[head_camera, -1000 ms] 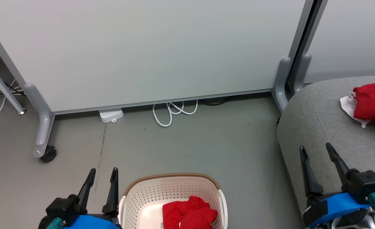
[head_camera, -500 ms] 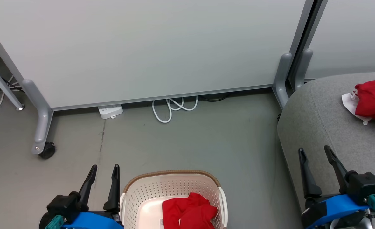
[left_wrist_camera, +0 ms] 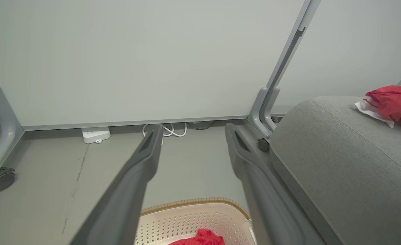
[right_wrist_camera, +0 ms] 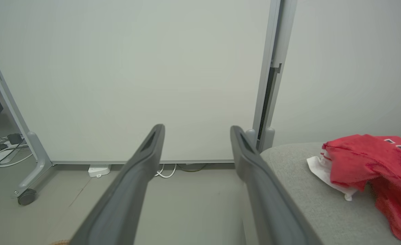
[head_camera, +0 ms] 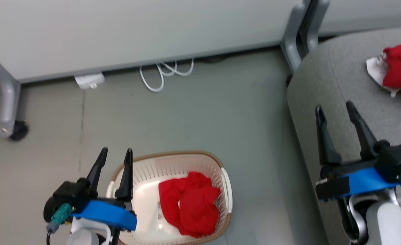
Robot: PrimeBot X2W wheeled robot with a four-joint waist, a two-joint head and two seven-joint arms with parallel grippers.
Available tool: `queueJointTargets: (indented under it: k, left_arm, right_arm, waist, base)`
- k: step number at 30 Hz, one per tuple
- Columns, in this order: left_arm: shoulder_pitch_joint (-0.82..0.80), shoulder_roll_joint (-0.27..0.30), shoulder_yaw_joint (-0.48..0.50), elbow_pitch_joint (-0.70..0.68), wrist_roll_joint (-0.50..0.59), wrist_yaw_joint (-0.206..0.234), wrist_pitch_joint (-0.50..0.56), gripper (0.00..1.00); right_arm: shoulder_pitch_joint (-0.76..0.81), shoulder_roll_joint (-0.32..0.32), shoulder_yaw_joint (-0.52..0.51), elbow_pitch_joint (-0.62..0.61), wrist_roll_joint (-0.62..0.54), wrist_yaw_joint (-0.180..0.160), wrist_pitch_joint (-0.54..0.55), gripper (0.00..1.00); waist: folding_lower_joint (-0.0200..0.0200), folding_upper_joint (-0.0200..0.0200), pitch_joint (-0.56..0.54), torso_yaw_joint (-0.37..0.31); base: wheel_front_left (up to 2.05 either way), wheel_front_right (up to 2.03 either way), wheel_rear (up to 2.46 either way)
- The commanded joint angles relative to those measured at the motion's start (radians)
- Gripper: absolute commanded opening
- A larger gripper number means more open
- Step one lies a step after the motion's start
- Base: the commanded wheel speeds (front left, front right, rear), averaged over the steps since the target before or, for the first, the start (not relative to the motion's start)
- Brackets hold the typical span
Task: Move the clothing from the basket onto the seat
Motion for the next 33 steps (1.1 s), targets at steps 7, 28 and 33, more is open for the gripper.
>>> queueJointTargets:
  k: [7, 28, 33]
  left_arm:
    - [-0.213, 0.039, -0.103, 0.079, 0.032, -0.004, -0.003, 1.00]
    - [-0.529, 0.108, -0.342, 0.521, -0.003, -0.005, -0.003, 1.00]
    - [-0.532, 0.118, -0.379, 0.585, -0.014, -0.005, -0.003, 1.00]
  right_arm:
    - [-0.201, -0.032, -0.010, -0.051, -0.009, -0.001, -0.019, 1.00]
    - [-0.325, 0.003, 0.126, 0.025, 0.052, -0.001, -0.119, 1.00]
    - [-0.340, 0.005, 0.149, 0.062, 0.079, -0.001, -0.151, 1.00]
  waist:
    - [-0.0001, 0.0000, 0.372, -0.129]
    - [-0.0001, 0.0000, 0.664, -0.278]
    - [-0.0001, 0.0000, 0.689, -0.297]
  base:
    - [0.00, 0.00, 0.00]
    - [0.00, 0.00, 0.00]
    - [0.00, 0.00, 0.00]
